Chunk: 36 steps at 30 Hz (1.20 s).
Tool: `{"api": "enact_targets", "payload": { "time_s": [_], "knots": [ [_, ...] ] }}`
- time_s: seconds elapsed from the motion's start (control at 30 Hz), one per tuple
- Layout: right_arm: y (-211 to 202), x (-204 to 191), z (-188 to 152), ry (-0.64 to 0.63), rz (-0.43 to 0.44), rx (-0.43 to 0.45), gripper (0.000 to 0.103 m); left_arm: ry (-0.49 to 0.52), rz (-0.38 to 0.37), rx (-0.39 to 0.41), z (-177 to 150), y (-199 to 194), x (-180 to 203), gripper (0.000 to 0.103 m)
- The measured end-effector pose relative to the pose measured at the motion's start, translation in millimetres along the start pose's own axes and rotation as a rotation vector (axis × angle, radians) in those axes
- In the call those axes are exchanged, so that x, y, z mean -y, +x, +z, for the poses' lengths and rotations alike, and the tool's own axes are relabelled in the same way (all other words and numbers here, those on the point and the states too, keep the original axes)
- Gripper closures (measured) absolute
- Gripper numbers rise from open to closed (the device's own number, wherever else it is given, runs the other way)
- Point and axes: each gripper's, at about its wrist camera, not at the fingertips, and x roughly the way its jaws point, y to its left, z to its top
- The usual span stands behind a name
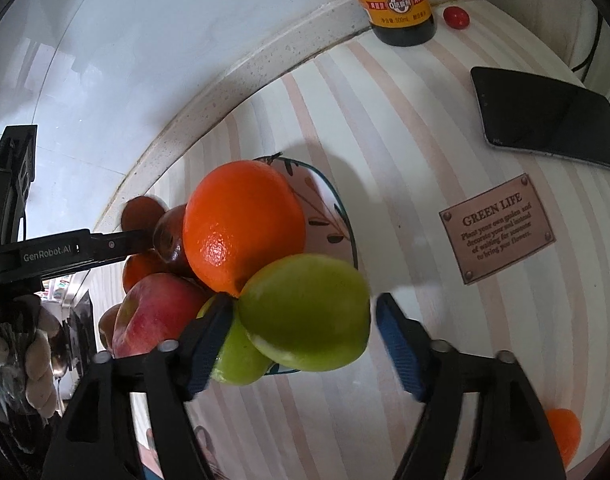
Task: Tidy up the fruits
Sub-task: 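Carry the green apple and orange to the plate, lowering them onto the fruit, then open the right tool on the plate while the left tool sets the orange on top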
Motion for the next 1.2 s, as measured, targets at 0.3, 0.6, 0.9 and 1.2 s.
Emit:
{"api": "enact_targets", "payload": {
  "time_s": [0.3,0.6,0.9,1.2],
  "knots": [
    [-6.1,-0.5,4.6,-0.003,0.003,-0.012,0.014,-0.099,-0.059,0.068,1.0,-26.4,-30.4,0.049],
    [-3.1,-2.8,-0.2,0.001,-0.001,0.013,0.035,-0.198,-0.052,0.104,31.8,-22.1,-62.5,0.049],
    [-1.3,1.6,1.3,0.039,0.028,0.023,0.032,-0.18,-0.025,0.073,86.1,24.6,-59.5,0.049],
    [-4.8,0.0,2.7,0.055,0.038,0.022,0.018,-0.185,0.0,0.081,99.2,47.5,-55.9,0.049]
  ]
}}
